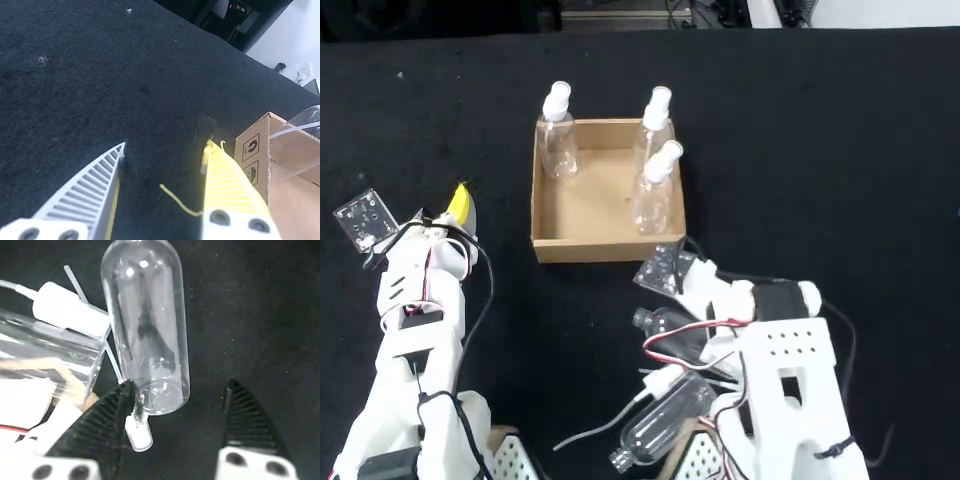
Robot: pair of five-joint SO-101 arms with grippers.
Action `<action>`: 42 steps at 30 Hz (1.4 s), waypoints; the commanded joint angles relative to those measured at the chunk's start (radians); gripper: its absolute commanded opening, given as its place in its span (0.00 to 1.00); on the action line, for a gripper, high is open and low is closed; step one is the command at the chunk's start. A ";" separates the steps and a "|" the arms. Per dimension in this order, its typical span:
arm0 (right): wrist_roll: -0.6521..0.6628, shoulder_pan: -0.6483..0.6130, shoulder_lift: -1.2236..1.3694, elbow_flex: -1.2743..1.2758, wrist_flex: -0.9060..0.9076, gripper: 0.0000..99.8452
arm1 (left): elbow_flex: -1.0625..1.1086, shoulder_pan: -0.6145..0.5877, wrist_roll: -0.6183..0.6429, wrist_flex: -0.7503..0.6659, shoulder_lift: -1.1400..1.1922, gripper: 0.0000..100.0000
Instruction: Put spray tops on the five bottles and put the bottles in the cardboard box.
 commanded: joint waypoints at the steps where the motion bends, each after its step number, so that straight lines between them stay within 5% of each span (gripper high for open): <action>1: 0.063 -0.015 0.022 0.048 -0.044 0.26 | -0.005 0.012 0.008 -0.020 -0.005 0.22; 13: 0.097 -0.002 0.025 0.191 -0.199 0.25 | -0.005 0.012 0.008 -0.020 -0.005 0.22; 23: 0.213 0.017 0.021 0.182 -0.193 0.12 | -0.005 0.010 0.008 -0.020 -0.005 0.22; 42: 0.350 0.838 0.042 -0.048 -0.301 0.12 | -0.005 0.010 0.008 -0.020 -0.005 0.22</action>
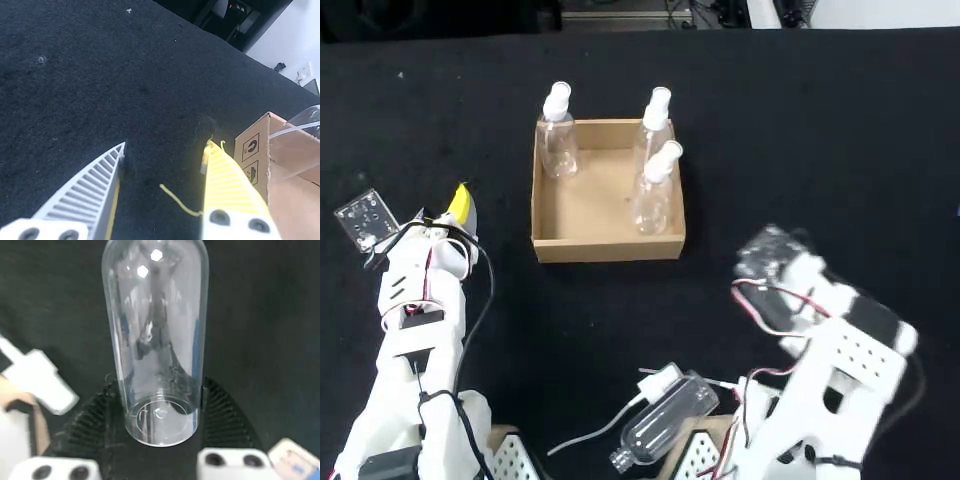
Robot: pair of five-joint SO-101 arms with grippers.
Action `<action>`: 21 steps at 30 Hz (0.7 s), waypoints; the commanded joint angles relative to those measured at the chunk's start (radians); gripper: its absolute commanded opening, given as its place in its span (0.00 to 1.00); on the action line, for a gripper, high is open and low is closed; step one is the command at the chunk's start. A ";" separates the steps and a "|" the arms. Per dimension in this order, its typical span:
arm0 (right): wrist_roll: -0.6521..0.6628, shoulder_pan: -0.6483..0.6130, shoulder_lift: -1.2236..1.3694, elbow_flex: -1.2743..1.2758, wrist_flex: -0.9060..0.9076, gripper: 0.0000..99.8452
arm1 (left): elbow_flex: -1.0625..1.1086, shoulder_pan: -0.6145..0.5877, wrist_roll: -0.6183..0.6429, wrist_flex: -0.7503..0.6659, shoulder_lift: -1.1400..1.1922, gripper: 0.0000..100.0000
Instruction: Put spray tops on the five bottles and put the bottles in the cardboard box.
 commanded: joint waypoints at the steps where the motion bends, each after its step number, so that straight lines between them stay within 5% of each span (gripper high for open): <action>1: 0.018 0.137 0.044 -0.038 -0.100 0.12 | -0.004 0.010 0.008 -0.020 -0.005 0.22; 7: -0.011 0.245 0.285 -0.093 -0.176 0.13 | -0.004 0.010 0.008 -0.020 -0.005 0.22; 10: -0.057 0.258 0.409 -0.171 -0.153 0.23 | -0.004 0.010 0.008 -0.020 -0.005 0.22; 13: -0.054 0.247 0.483 -0.257 -0.063 0.33 | -0.004 0.010 0.008 -0.020 -0.005 0.22; 21: -0.169 0.098 0.507 -0.412 0.052 0.33 | -0.004 0.010 0.008 -0.020 -0.005 0.22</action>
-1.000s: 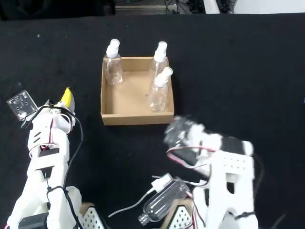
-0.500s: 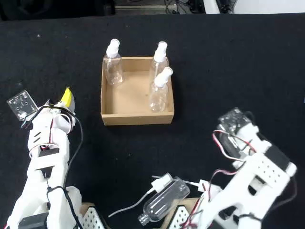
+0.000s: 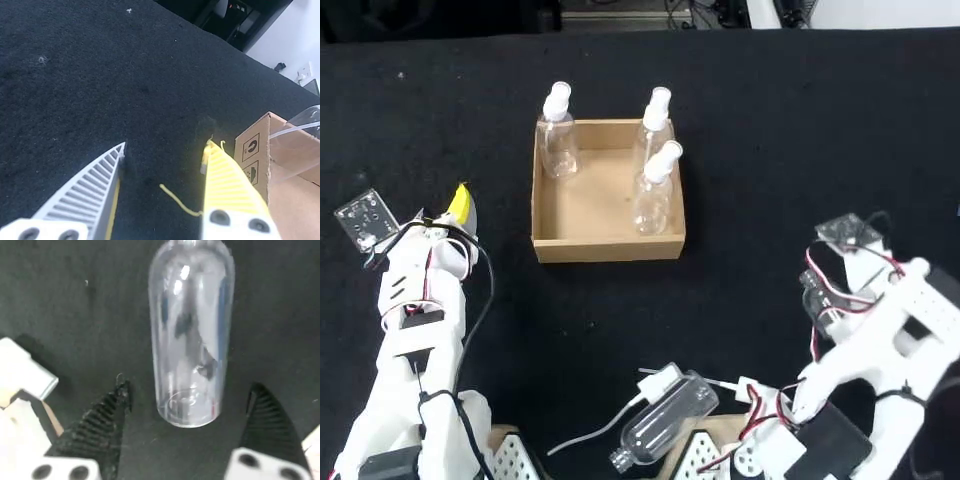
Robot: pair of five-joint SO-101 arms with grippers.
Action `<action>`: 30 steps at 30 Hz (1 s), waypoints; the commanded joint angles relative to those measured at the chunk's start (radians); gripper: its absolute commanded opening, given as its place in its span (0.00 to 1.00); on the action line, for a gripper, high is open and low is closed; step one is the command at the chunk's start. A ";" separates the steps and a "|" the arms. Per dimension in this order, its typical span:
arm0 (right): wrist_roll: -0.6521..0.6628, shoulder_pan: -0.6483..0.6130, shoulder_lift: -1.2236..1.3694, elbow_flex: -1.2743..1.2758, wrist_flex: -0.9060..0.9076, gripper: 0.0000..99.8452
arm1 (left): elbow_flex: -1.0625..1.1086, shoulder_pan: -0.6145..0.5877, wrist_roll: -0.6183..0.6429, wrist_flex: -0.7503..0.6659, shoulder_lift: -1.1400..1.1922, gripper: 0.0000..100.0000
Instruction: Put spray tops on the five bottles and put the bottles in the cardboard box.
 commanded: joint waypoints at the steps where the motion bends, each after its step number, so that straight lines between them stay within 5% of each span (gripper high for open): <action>1: -0.061 -0.077 0.001 -0.077 -0.028 0.33 | -0.004 0.010 0.008 -0.018 -0.005 0.22; 18: 0.005 -0.066 0.337 -0.094 -0.235 0.32 | -0.002 0.010 0.008 -0.018 -0.005 0.22; 26: 0.000 -0.074 0.341 -0.120 -0.233 0.01 | -0.002 0.010 0.008 -0.018 -0.005 0.22; 30: -0.060 -0.077 0.274 -0.170 -0.193 0.03 | -0.001 0.025 -0.069 -0.017 -0.005 0.22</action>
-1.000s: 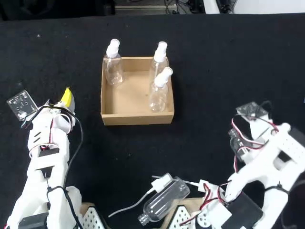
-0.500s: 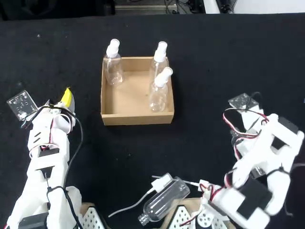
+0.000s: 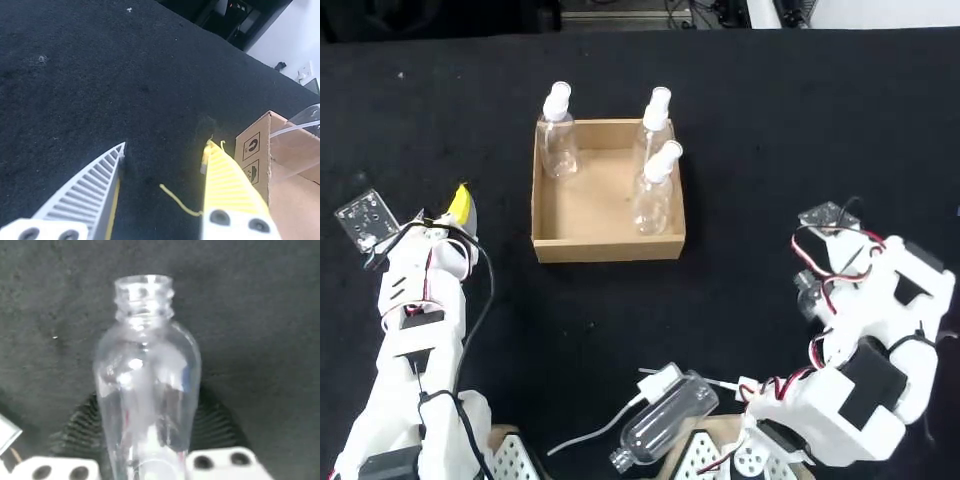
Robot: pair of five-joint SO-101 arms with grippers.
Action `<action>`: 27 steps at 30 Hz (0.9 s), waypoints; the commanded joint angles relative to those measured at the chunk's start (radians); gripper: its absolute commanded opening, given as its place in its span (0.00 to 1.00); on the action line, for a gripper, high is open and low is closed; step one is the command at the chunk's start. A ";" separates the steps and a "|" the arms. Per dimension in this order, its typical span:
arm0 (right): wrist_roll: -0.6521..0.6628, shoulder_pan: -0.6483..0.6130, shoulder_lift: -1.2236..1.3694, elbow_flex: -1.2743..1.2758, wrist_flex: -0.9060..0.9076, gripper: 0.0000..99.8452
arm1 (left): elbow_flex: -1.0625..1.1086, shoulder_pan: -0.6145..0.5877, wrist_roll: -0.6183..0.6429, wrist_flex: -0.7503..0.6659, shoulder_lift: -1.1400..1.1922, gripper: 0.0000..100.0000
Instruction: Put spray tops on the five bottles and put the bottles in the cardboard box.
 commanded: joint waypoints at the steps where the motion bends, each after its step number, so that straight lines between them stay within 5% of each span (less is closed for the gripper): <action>1: -0.072 0.005 -0.097 -0.077 0.021 0.03 | -0.001 0.041 -0.092 -0.017 -0.005 0.22; 11: -0.419 0.037 -0.139 -0.113 -0.083 0.03 | 0.030 0.142 -0.281 -0.017 -0.006 0.22; 17: -0.341 0.041 -0.139 -0.021 -0.074 0.04 | 0.030 0.140 -0.281 -0.017 -0.006 0.22; 24: -0.261 0.049 -0.139 0.035 -0.064 0.30 | 0.030 0.140 -0.278 -0.018 -0.006 0.22; 27: -0.264 0.048 -0.139 0.002 -0.031 0.30 | 0.030 0.139 -0.278 -0.018 -0.006 0.22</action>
